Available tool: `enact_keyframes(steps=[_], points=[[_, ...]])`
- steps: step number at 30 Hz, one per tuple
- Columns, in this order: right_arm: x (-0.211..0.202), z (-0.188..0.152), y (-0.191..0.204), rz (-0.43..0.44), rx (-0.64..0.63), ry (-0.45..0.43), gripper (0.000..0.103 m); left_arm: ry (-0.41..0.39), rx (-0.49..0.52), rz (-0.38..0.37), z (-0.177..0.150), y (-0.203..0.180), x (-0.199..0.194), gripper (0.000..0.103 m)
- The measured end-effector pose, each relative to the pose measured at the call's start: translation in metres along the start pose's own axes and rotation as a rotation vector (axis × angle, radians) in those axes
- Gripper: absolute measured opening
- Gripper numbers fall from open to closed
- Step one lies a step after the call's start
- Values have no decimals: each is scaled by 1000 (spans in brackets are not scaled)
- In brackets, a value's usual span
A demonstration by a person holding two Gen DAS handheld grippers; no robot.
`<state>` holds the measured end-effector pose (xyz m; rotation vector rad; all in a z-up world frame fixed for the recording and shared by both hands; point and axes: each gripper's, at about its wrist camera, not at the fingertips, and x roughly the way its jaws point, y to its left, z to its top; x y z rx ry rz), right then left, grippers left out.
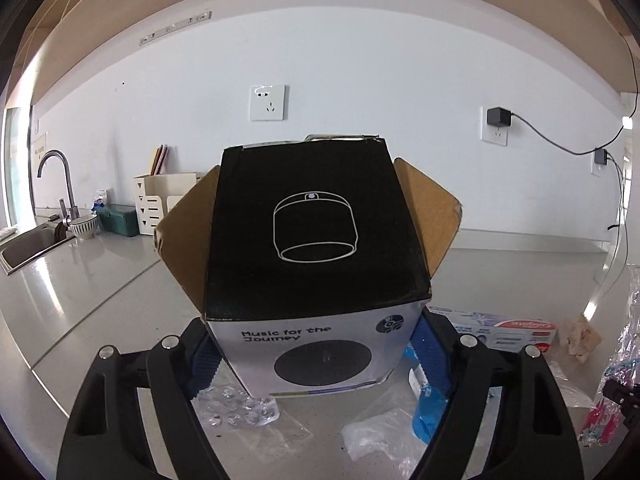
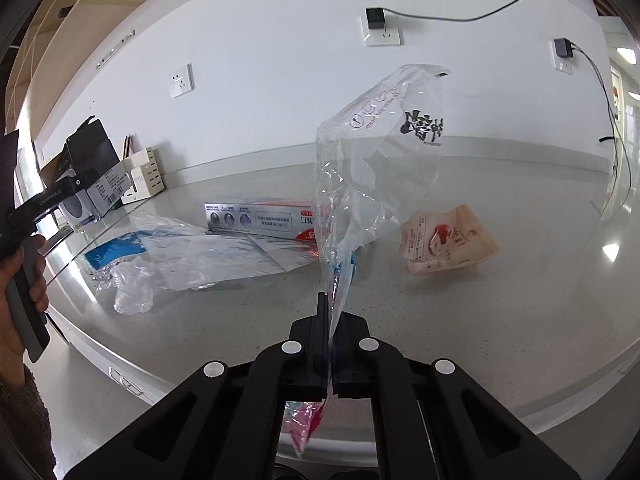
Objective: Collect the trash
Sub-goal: 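Grasp the black speaker box with the left gripper while the right gripper grasps the clear bag, then carry the box and bag down over the wastebasket and open both grippers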
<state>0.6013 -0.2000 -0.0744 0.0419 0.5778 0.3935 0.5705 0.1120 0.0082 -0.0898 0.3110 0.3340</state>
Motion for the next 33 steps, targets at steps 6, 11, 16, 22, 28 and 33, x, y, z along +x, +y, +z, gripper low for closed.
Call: enact_keyframes(steps=[6,11,16,22,28,33], points=[[-36,-11,11,-12,-16,-25,6,-7,-15,-70,-1,8,-38,80],[-63,-28,24,-21,-10,-27,6,12,-12,-131,-17,12,-70,80],[-86,-54,40,-27,-1,-3,6,60,6,-183,-46,18,-102,81],[-104,-83,67,-25,-37,34,6,137,13,-214,-83,32,-128,81],[-112,-113,90,4,-51,84,6,219,13,-237,-123,47,-150,81],[-111,-147,103,38,-60,150,6,305,44,-246,-165,48,-164,81]])
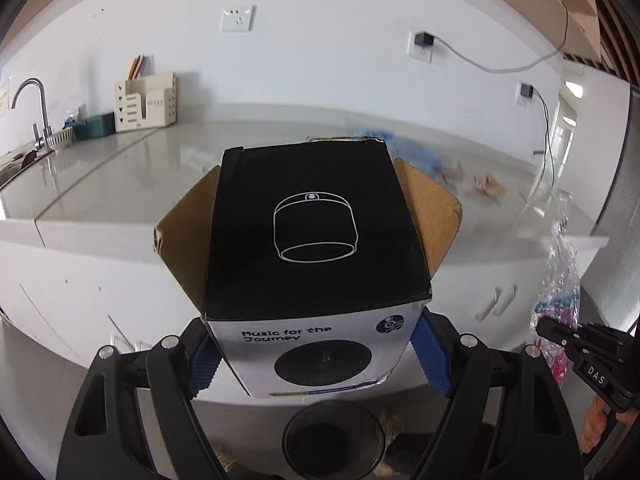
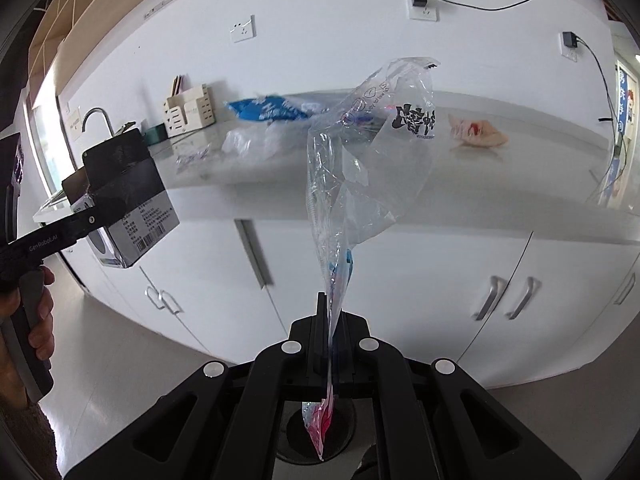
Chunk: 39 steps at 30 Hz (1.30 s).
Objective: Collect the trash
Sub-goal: 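Carry the box and bag down over the wastebasket and open both grippers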
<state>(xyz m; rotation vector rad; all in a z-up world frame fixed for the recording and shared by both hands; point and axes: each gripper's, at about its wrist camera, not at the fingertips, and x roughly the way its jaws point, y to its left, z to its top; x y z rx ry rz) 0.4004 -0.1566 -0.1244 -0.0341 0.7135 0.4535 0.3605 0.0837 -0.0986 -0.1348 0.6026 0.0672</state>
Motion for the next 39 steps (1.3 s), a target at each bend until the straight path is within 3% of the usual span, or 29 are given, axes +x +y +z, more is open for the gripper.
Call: enact_keyframes(steps=[10,23,34,39], points=[[41,-69,20,75,-6,170,6,261,64,-50,-80,-11,43,81],[175,-164,27,168,-23,495,6,692,126,-122,-198,-13,182,81],[287,-201,14,213,44,709,7,946,78,-161,-263,14,277,81],[309,-206,5,222,65,764,11,994,90,-185,-270,15,299,82]])
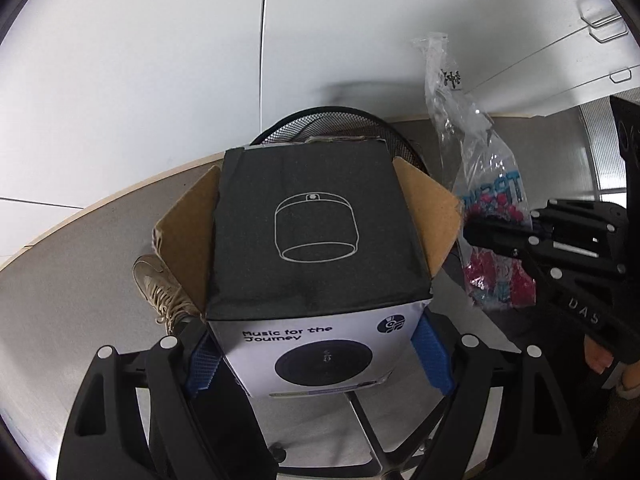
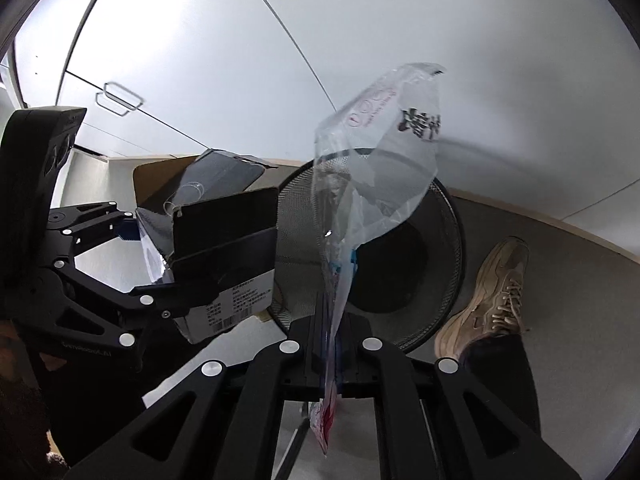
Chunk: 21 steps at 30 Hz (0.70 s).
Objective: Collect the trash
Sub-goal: 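Carry the box and bag down over the wastebasket and open both grippers, then raise both tools back toward the counter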
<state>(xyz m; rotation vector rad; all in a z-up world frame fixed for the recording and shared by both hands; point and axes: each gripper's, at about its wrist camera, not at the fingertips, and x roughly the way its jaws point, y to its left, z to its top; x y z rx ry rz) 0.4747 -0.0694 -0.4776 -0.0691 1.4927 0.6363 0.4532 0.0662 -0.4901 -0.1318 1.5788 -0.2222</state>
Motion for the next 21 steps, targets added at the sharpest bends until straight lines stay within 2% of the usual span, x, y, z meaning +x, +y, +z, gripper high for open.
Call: enact_keyframes(steps=[2,3,4,5,6,8,10,13,21], points=[[15,0,6,-11,-4,4,28,10,5,-14,2,2,1,83],[15,0,6,-23,-3,2,34,13,0,-16,5,4,-1,84],[13,0,5,-35,2,-6,46,21,-6,-21,3,6,-4,96],[10,-1,4,-43,5,-5,58,27,-6,-21,3,7,-8,98],[10,-2,7,-51,5,-2,63,19,-2,-15,-2,-2,-3,98],[5,-3,7,-76,-1,-3,79,4,-10,-20,-4,0,-12,99],[-1,-5,7,-87,-1,-8,87,-3,-17,-33,-7,2,-23,99],[-5,-5,-1,-89,2,-27,88,-21,-21,-14,-6,1,-30,99],[-18,-10,-3,-75,18,-48,91,-46,-13,-27,-19,5,-55,99]])
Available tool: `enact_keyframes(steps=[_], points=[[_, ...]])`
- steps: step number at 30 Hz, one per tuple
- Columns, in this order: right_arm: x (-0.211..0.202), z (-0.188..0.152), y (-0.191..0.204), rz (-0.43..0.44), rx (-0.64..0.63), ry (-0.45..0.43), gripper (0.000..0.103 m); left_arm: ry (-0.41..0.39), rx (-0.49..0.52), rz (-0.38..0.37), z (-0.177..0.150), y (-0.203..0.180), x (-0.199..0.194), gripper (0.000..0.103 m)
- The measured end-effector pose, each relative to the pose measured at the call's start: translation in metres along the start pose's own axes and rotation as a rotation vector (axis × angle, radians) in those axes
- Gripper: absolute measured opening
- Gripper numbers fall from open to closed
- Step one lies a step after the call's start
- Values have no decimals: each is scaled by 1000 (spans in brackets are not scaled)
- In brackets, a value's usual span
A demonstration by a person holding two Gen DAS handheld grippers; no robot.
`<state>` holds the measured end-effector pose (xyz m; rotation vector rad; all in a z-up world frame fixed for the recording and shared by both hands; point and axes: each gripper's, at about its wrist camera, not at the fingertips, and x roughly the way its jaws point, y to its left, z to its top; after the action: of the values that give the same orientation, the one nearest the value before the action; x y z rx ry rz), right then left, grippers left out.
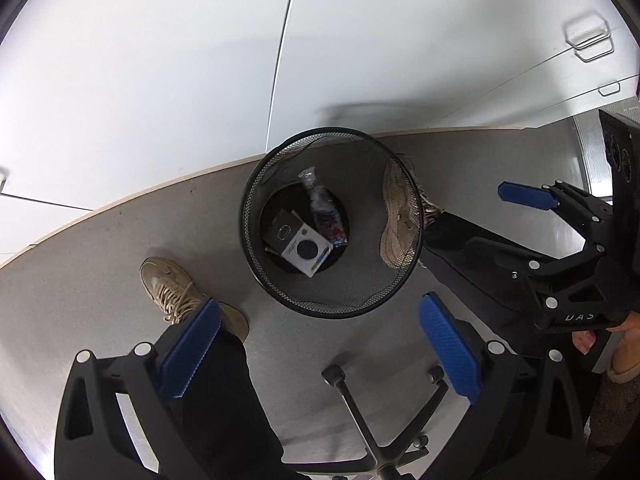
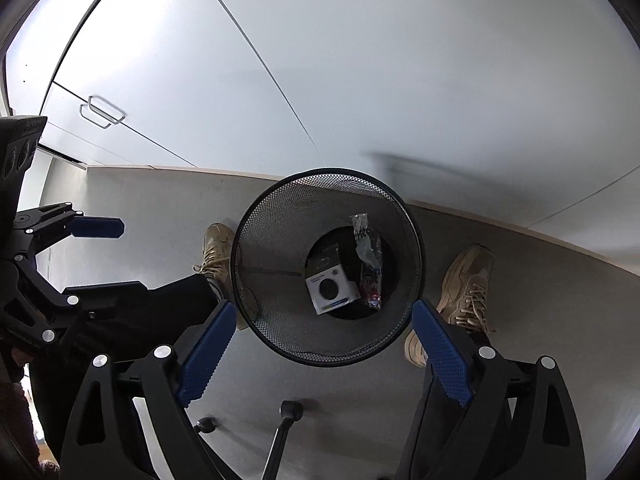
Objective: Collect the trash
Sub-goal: 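Raise both tools back toward the counter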
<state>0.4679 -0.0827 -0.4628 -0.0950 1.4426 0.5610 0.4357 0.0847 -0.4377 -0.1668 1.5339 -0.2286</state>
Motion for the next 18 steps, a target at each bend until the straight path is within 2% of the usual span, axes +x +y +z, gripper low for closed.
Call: enact_keyframes(steps=[10,15,18], points=[[-26,2,5,16,22,-19,94,-54,27,-3,3,-14,-35,99],[-55,7,14,9,-3,-58,94,-110,61,-1,5,-27,-70,99],[-83,11,22,17,-29,-99,94,-169,82,-12,5,-35,-103,99]])
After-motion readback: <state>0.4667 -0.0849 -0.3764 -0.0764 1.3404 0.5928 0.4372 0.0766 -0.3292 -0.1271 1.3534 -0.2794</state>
